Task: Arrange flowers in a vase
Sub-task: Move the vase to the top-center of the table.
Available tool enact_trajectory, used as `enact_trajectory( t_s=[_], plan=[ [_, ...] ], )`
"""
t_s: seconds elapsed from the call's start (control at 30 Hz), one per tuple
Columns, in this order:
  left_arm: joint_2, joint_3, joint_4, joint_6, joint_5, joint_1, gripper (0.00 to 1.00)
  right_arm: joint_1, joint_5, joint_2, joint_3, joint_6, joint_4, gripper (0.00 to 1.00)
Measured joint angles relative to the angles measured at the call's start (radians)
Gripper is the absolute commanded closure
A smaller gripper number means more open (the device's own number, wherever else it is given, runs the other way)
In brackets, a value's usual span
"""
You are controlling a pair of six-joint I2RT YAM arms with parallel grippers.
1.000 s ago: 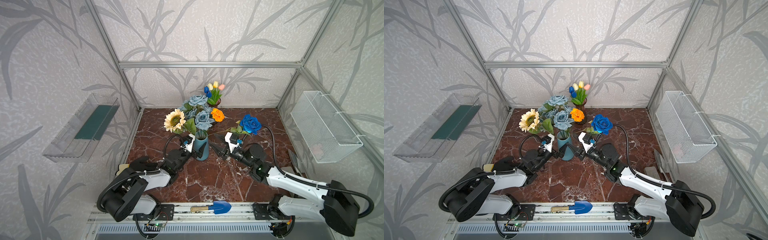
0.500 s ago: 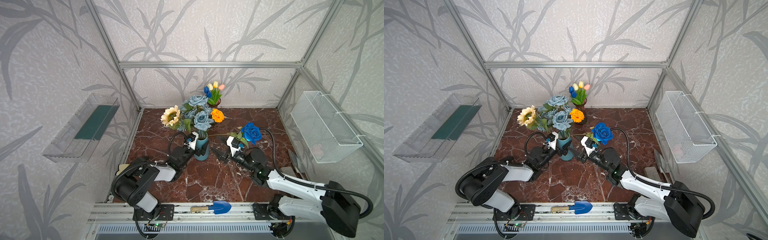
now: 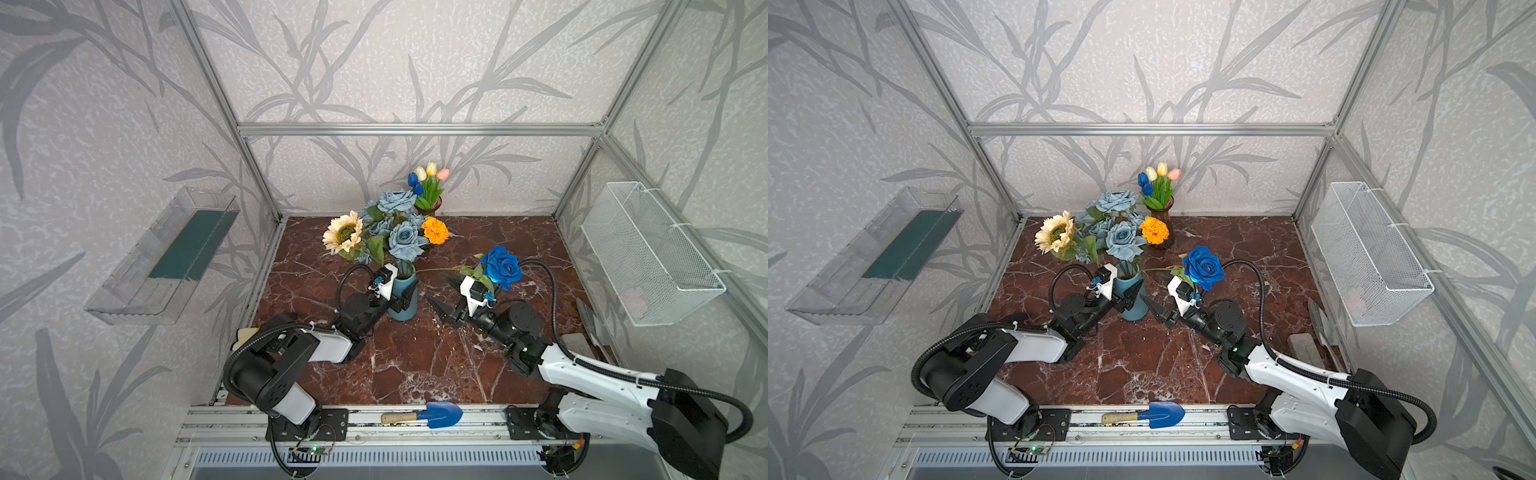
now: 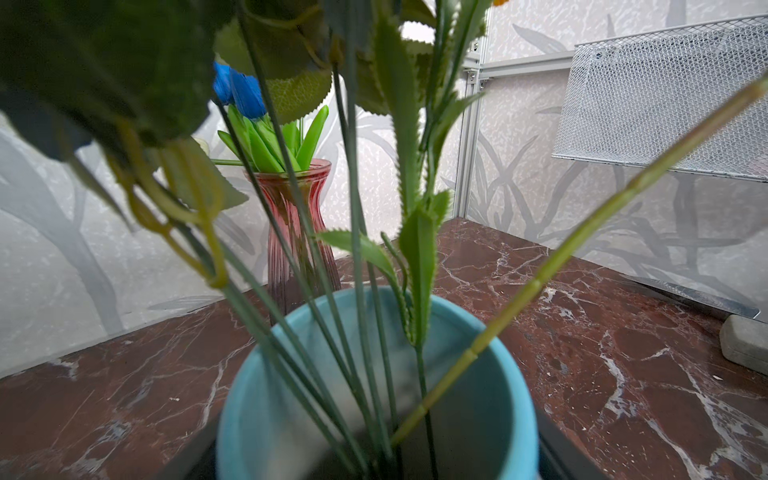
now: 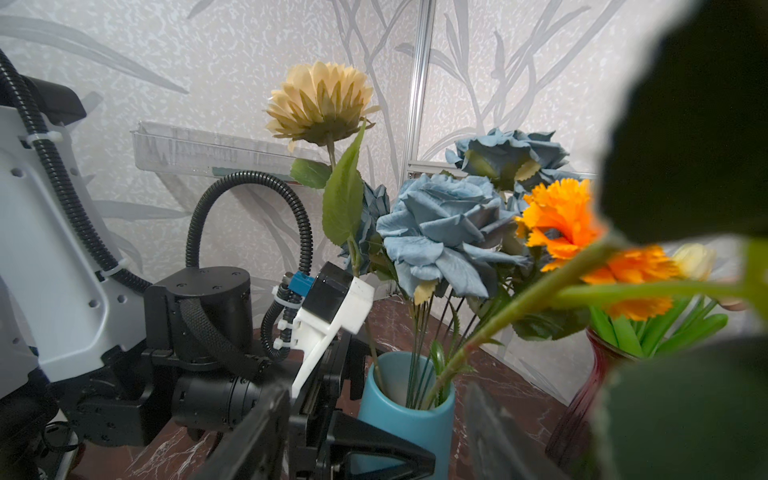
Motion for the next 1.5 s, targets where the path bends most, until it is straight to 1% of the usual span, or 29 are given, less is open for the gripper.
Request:
enact_trajectory(
  t_s=[0.03, 0.07, 0.1, 0.3, 0.47, 0.63, 0.8, 0.93, 1.03, 1.27, 1.5],
  plan=[
    [0.0, 0.0, 0.0, 0.001, -0.001, 0.0, 0.84, 0.0, 0.002, -0.003, -0.005, 0.0, 0.001, 0.33],
    [0.0, 0.001, -0.001, 0.002, -0.002, 0.0, 0.99, 0.0, 0.004, -0.006, -0.01, -0.002, 0.001, 0.33],
    [0.0, 0.004, -0.005, 0.003, -0.003, 0.0, 1.0, 0.0, 0.006, -0.009, -0.013, -0.003, 0.001, 0.33],
    [0.0, 0.071, -0.105, 0.007, 0.011, 0.023, 1.0, 0.0, 0.025, -0.025, -0.023, -0.019, 0.008, 0.33],
    [0.035, 0.13, -0.144, 0.006, 0.048, 0.106, 1.0, 0.001, 0.039, -0.03, -0.033, -0.026, 0.015, 0.33],
    [0.129, 0.224, -0.136, 0.004, 0.088, 0.212, 1.0, 0.001, 0.049, -0.032, -0.045, -0.034, 0.016, 0.33],
    [0.274, 0.372, -0.11, 0.004, 0.121, 0.305, 1.0, 0.002, 0.057, -0.054, -0.058, -0.045, 0.01, 0.33],
    [0.384, 0.484, -0.066, -0.006, 0.145, 0.36, 1.0, 0.002, 0.06, -0.09, -0.058, -0.051, 0.001, 0.33],
    [0.449, 0.568, -0.066, -0.024, 0.17, 0.395, 1.0, 0.002, 0.067, -0.123, -0.058, -0.06, -0.019, 0.33],
    [0.54, 0.692, -0.071, -0.048, 0.21, 0.445, 1.0, 0.002, 0.083, -0.172, -0.068, -0.076, -0.063, 0.33],
    [0.593, 0.768, -0.076, -0.065, 0.236, 0.455, 1.0, 0.002, 0.085, -0.167, -0.07, -0.082, -0.077, 0.33]
  ],
)
